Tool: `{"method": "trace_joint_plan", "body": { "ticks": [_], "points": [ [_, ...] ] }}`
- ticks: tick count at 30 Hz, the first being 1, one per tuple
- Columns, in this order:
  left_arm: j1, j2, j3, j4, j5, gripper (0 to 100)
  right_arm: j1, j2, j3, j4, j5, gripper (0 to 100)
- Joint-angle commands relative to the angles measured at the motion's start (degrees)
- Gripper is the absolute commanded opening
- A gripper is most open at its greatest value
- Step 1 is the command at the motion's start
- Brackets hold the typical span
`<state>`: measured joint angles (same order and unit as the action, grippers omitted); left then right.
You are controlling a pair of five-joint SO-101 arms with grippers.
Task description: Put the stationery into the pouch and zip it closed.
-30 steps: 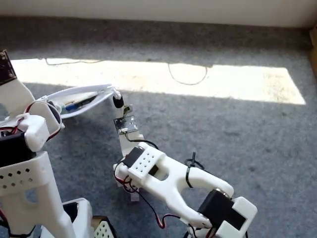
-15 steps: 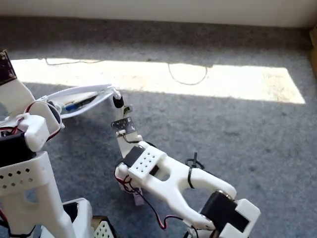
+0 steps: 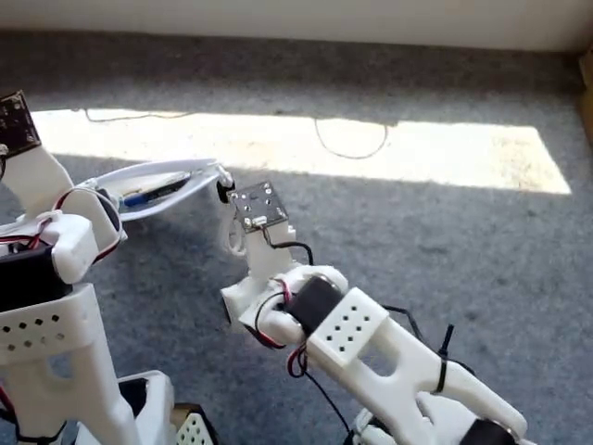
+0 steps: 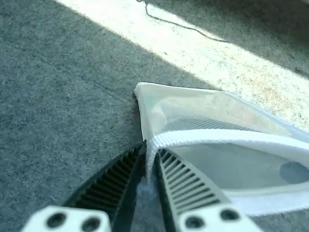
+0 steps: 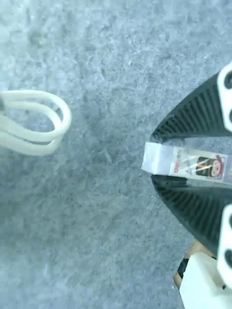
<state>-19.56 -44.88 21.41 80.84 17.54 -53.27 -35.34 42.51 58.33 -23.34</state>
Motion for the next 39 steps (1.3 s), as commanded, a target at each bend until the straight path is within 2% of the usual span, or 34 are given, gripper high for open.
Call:
{"method": "trace_joint_plan", "body": {
  "ticks": [1,13,19,24,30,35,39],
  "points": [
    [4.1,0.0,-0.9,-1.2,-0.4,1,0.7,-8.0,0.0,-0.1,0.8,0.4],
    [13.9,0.0,-3.8,-0.8,-1.6,1,0.8,-20.6,0.4,-0.2,0.8,0.4],
    [17.2,0.0,-5.3,-0.7,-1.6,1,5.5,-28.4,0.0,-0.7,0.8,0.4],
    [20.8,0.0,-5.2,-0.7,-1.6,1,6.6,-35.2,0.5,-6.5,0.8,0.5],
    [21.0,0.0,-5.1,-0.7,-1.6,1,6.6,-38.1,0.5,-14.9,1.0,0.5],
    [21.0,0.0,-5.0,0.1,-1.6,1,6.6,-38.0,1.5,-25.5,7.0,0.5],
    [20.9,0.0,-5.0,0.1,-1.6,1,6.6,-38.0,8.3,-39.9,12.3,0.5]
  ]
}}
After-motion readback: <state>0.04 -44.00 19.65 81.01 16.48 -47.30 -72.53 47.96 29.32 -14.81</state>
